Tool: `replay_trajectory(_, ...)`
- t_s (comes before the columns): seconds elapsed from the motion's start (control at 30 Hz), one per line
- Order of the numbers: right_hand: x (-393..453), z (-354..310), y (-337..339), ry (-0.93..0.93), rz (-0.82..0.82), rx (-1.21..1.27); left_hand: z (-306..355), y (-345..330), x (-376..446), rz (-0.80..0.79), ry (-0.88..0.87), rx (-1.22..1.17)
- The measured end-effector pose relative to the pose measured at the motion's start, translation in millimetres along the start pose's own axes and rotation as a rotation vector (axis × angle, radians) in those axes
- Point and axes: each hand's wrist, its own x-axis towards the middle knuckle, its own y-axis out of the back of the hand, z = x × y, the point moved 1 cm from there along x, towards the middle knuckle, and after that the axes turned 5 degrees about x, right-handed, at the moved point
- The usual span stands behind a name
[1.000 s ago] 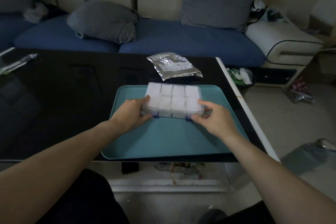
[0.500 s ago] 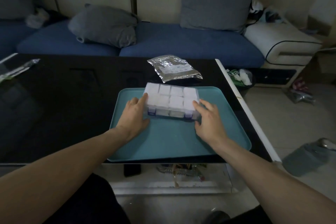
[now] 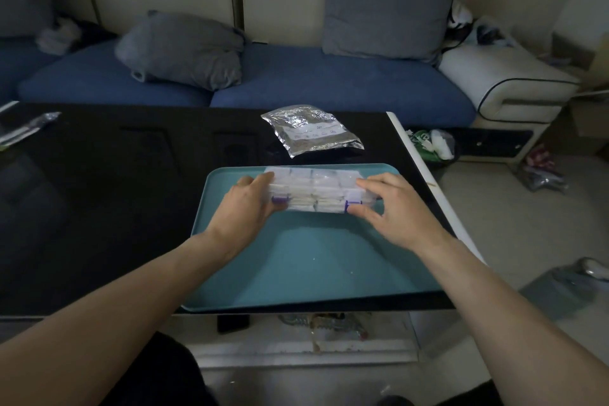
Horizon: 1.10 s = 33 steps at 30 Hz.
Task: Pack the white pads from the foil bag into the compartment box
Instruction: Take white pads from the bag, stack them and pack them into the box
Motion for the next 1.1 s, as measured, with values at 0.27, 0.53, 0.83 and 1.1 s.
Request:
replay_trajectory(0.27, -3.2, 8.4, -2.5, 0.073, 0.071, -0.012, 2.9, -4.2, 3.8, -0.025, 0.203, -0.280)
replay_trajectory(0.53, -6.2, 7.5, -1.8, 0.083, 0.108, -0.104, 7.0, -14.8, 10.5, 0.007, 0.354, -0.500)
replay_trajectory(0.83, -1.9, -1.8, 19.8, 0.134, 0.109, -0.359, 30.9, -19.0, 13.1, 0.105, 0.257, -0.415)
replay_trajectory(1.1, -3.3, -6.4, 23.0, 0.059, 0.008, -0.488, 51.8, -10.7, 13.4, 0.184, 0.109, -0.269)
